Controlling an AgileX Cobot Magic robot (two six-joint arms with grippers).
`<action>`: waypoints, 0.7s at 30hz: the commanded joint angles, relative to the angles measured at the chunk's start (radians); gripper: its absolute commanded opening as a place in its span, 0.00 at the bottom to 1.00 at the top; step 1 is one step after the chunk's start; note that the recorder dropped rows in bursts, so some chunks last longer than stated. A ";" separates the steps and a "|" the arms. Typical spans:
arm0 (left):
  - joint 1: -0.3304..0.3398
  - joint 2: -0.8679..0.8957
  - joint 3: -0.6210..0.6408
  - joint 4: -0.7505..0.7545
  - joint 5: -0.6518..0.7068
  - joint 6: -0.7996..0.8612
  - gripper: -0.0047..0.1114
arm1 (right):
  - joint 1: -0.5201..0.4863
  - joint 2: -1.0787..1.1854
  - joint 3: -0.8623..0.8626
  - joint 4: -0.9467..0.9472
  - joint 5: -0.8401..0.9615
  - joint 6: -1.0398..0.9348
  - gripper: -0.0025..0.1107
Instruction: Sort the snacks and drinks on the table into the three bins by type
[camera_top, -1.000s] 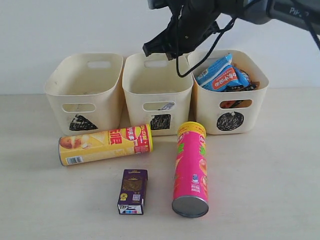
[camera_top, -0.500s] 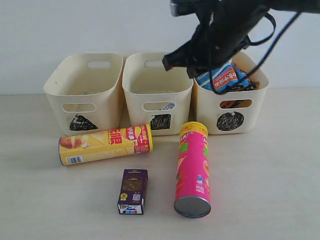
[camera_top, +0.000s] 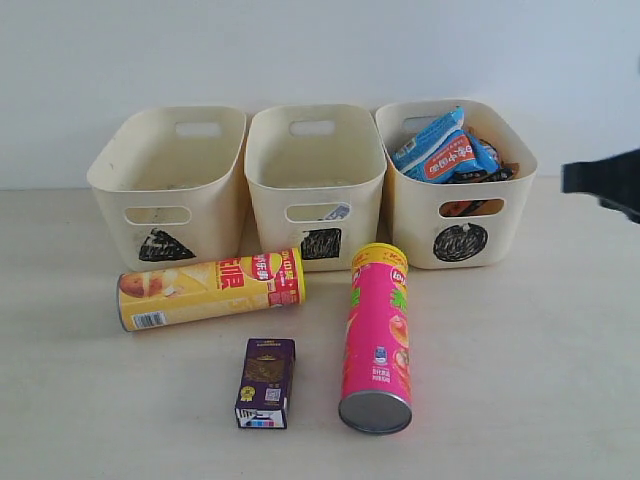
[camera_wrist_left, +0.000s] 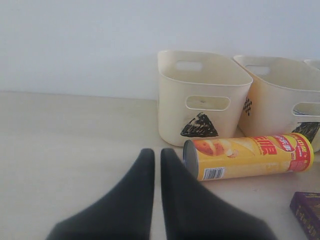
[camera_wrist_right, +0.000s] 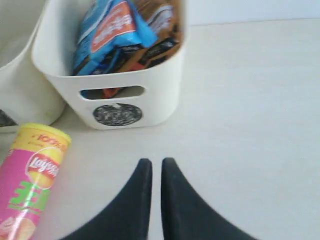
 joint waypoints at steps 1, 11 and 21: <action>0.001 -0.004 -0.005 -0.005 -0.006 -0.009 0.07 | -0.108 -0.206 0.175 0.000 -0.122 0.021 0.04; 0.001 -0.004 -0.005 -0.005 -0.006 -0.009 0.07 | -0.124 -0.572 0.362 0.003 -0.194 0.023 0.04; 0.001 -0.004 -0.005 -0.005 -0.006 -0.009 0.07 | -0.124 -0.873 0.432 0.010 -0.180 0.041 0.04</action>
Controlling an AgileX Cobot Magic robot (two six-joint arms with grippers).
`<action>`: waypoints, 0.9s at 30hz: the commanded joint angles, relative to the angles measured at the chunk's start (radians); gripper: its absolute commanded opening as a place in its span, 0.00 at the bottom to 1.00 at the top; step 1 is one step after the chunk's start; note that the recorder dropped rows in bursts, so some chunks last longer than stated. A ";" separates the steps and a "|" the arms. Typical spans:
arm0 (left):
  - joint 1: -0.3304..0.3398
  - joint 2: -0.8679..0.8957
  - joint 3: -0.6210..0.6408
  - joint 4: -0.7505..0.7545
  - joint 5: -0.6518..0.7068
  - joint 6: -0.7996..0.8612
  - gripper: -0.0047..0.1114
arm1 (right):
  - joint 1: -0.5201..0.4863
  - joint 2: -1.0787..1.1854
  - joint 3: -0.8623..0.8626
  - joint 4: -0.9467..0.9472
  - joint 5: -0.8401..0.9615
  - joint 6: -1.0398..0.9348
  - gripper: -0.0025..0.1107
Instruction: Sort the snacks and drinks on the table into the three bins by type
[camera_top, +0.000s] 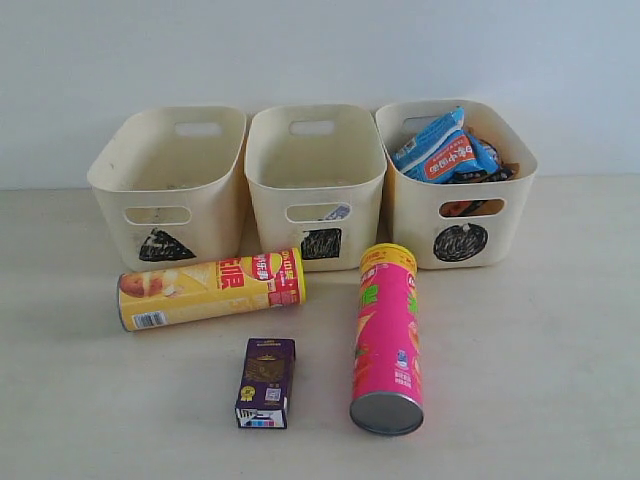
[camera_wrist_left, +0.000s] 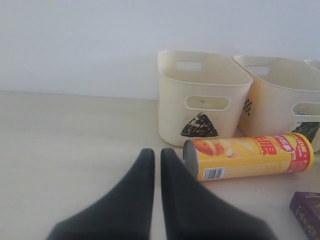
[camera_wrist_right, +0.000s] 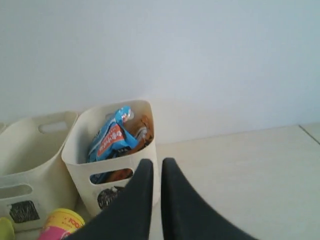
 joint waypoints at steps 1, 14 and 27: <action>0.001 -0.004 -0.005 -0.005 -0.006 -0.009 0.07 | -0.003 -0.140 0.034 0.008 0.026 0.029 0.04; 0.001 -0.004 -0.005 -0.005 -0.143 -0.011 0.07 | -0.003 -0.233 0.092 0.008 0.093 0.108 0.04; 0.001 -0.004 -0.005 -0.007 -0.145 -0.011 0.07 | -0.003 -0.233 0.092 0.008 0.093 0.108 0.04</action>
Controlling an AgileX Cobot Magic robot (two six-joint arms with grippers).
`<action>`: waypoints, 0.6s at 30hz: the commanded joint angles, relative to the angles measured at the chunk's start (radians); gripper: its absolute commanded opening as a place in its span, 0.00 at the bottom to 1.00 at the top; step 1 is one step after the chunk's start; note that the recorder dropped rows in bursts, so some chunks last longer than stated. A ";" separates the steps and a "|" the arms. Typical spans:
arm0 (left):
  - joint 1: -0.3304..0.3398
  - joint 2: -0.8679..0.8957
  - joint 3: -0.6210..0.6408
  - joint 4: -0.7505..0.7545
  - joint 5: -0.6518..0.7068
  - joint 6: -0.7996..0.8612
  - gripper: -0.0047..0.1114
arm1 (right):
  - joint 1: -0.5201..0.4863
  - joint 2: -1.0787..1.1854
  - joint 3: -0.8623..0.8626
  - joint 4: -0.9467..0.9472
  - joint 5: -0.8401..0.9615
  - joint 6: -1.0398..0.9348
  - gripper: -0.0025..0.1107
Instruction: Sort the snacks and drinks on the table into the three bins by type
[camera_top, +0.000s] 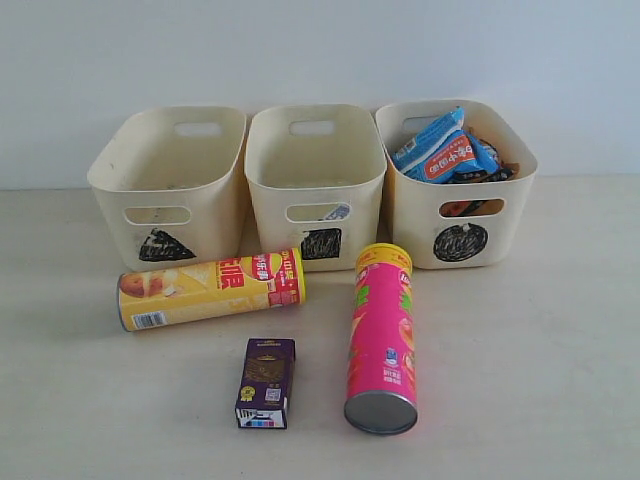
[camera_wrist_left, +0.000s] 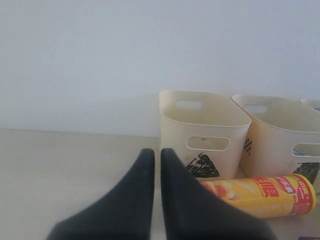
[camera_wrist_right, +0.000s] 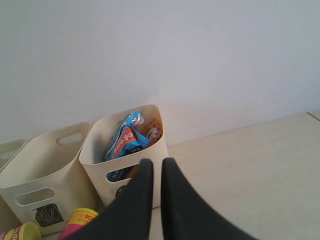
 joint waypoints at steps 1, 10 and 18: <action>0.001 -0.004 -0.003 -0.007 -0.010 -0.011 0.07 | -0.003 -0.003 0.003 0.002 0.000 -0.001 0.04; 0.001 -0.004 -0.003 -0.134 -0.086 -0.049 0.07 | -0.003 -0.016 0.047 0.002 -0.044 -0.001 0.04; 0.001 -0.004 -0.003 -0.273 -0.152 -0.458 0.07 | -0.003 -0.191 0.241 -0.057 -0.068 -0.001 0.04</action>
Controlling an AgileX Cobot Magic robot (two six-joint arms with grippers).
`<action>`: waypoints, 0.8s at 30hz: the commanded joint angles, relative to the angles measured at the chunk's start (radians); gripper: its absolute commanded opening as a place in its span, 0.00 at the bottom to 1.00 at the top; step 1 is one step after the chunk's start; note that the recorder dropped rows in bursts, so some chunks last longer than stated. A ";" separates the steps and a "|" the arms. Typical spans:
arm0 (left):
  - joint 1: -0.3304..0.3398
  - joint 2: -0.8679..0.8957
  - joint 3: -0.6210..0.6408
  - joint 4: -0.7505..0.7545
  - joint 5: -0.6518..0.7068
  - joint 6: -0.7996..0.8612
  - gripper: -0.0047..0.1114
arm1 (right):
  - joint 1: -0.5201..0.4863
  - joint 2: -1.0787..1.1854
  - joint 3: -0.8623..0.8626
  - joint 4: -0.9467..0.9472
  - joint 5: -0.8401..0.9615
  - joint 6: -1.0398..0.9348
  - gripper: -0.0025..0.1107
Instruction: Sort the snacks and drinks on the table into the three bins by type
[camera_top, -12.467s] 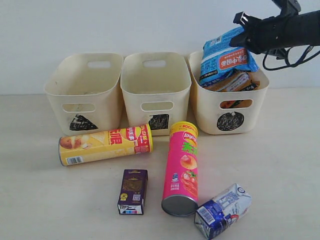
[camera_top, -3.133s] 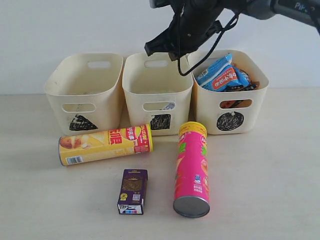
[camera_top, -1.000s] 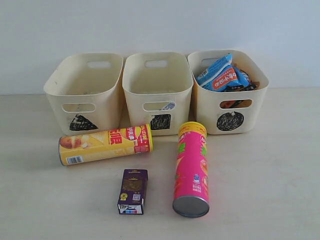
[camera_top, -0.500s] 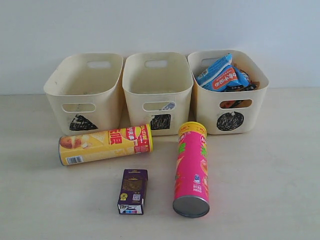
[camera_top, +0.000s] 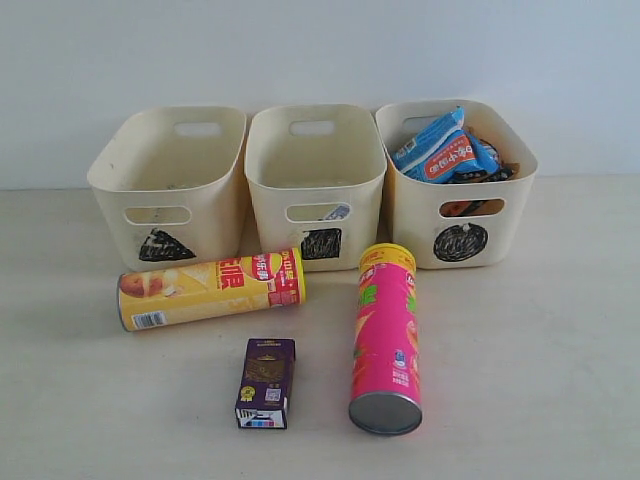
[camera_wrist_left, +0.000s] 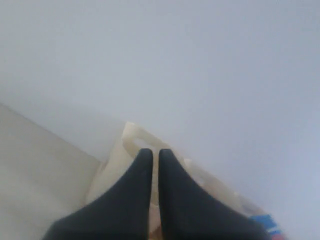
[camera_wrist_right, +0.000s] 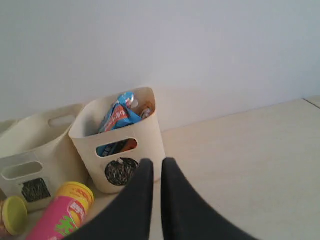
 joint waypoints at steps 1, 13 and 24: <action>0.001 -0.003 -0.003 -0.033 -0.008 -0.196 0.07 | -0.003 -0.087 0.053 -0.030 0.063 -0.003 0.04; 0.001 0.069 -0.365 0.053 0.223 0.062 0.07 | -0.003 -0.087 0.053 -0.030 0.162 -0.003 0.04; 0.001 0.592 -0.841 -0.207 0.957 0.708 0.07 | -0.003 -0.087 0.053 -0.026 0.161 -0.001 0.04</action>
